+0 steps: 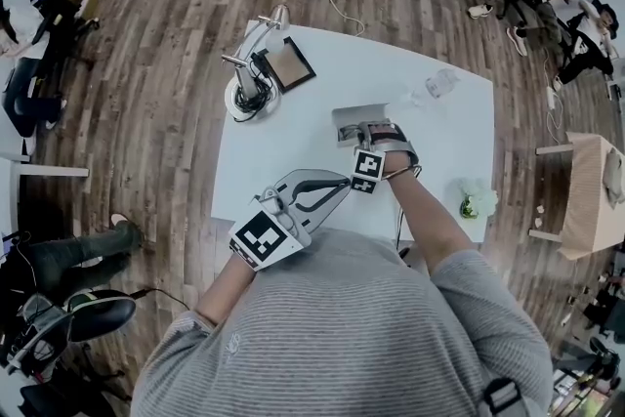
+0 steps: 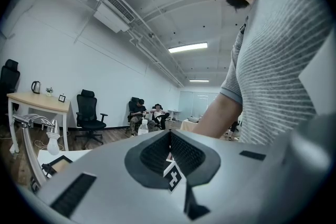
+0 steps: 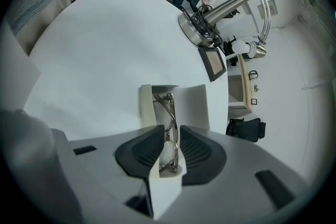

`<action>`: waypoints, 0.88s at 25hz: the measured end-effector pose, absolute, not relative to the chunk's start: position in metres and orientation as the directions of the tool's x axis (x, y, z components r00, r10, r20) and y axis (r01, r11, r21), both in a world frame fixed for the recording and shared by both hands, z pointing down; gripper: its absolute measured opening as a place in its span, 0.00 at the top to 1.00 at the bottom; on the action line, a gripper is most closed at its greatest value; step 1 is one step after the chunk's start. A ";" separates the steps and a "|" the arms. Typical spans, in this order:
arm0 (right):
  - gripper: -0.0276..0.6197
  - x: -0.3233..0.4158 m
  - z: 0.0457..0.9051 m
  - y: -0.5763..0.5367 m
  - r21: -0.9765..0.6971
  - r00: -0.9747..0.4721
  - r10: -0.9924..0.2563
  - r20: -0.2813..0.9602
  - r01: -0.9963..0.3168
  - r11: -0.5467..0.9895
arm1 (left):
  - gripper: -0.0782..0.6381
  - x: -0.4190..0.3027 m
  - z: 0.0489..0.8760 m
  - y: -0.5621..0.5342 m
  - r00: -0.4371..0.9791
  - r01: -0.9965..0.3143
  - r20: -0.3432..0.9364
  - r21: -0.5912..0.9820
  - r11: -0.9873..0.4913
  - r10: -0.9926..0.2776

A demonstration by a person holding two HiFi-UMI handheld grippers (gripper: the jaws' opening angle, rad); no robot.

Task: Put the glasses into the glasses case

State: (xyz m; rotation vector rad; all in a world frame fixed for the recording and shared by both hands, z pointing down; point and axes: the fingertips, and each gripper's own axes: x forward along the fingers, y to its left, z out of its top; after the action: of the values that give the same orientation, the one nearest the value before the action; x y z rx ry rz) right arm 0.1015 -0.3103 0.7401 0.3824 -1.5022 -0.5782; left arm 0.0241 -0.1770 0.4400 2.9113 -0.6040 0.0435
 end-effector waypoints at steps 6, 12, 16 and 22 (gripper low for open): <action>0.83 0.107 0.739 -0.315 0.603 -0.032 -0.604 0.797 0.117 0.789 | 0.87 0.024 0.438 -0.177 0.919 -0.393 0.062 0.154 -0.906 -0.388; 0.83 0.111 0.732 -0.314 0.625 -0.042 -0.625 0.780 0.093 0.775 | 0.87 0.027 0.439 -0.174 0.919 -0.394 0.063 0.152 -0.906 -0.389; 0.83 0.115 0.723 -0.317 0.637 -0.054 -0.635 0.770 0.040 0.769 | 0.87 0.029 0.437 -0.175 0.920 -0.392 0.064 0.148 -0.908 -0.386; 0.83 0.122 0.713 -0.312 0.635 -0.071 -0.640 0.765 -0.082 0.768 | 0.87 0.033 0.437 -0.170 0.924 -0.382 0.064 0.142 -0.913 -0.376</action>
State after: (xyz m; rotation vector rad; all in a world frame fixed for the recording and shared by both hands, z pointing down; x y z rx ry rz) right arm 0.1224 -0.3124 0.7127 0.5922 -1.5970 -0.5065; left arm 0.0327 -0.1702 0.4367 2.9320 -0.5809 0.0525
